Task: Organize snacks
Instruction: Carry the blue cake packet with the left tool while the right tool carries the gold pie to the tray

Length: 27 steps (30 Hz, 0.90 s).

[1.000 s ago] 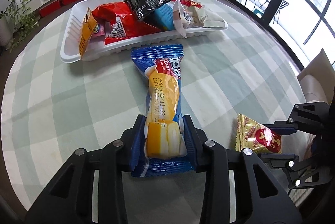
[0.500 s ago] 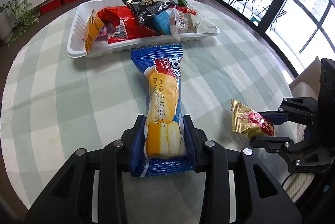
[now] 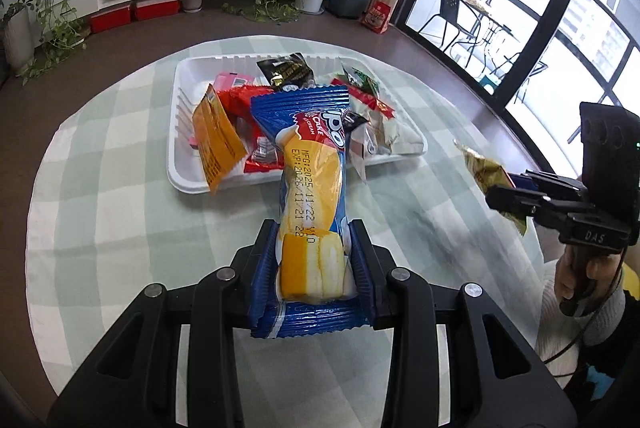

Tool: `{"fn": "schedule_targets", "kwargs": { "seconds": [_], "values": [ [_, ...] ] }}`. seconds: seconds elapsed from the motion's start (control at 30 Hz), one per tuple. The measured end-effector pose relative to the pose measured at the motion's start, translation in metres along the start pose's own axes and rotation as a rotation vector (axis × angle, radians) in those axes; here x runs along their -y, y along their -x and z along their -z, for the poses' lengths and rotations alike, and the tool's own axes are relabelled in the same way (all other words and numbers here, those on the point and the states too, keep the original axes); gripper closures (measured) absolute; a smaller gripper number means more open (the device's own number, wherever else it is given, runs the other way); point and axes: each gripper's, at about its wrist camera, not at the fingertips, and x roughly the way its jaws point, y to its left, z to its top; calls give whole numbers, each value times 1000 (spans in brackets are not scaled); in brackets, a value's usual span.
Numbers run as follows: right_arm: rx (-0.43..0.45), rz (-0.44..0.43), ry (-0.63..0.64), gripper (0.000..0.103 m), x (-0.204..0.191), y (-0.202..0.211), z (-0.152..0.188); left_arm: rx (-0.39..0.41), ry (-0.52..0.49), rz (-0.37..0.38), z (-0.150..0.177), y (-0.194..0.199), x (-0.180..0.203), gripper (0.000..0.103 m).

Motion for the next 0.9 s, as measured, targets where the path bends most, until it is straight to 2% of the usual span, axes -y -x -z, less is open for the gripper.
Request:
{"fn": "schedule_targets", "kwargs": {
  "seconds": [0.2,0.53,0.9],
  "values": [
    [49,-5,-53,68,22,-14,-48,22,37,-7,-34,-5,-11,70],
    [74,61,-52,68,39,-56,-94,22,61,-45,-82,-38,-21,70],
    [67,88,-30,68,45,-85,-105,10,15,-90,-99,-58,-17,70]
  ]
}}
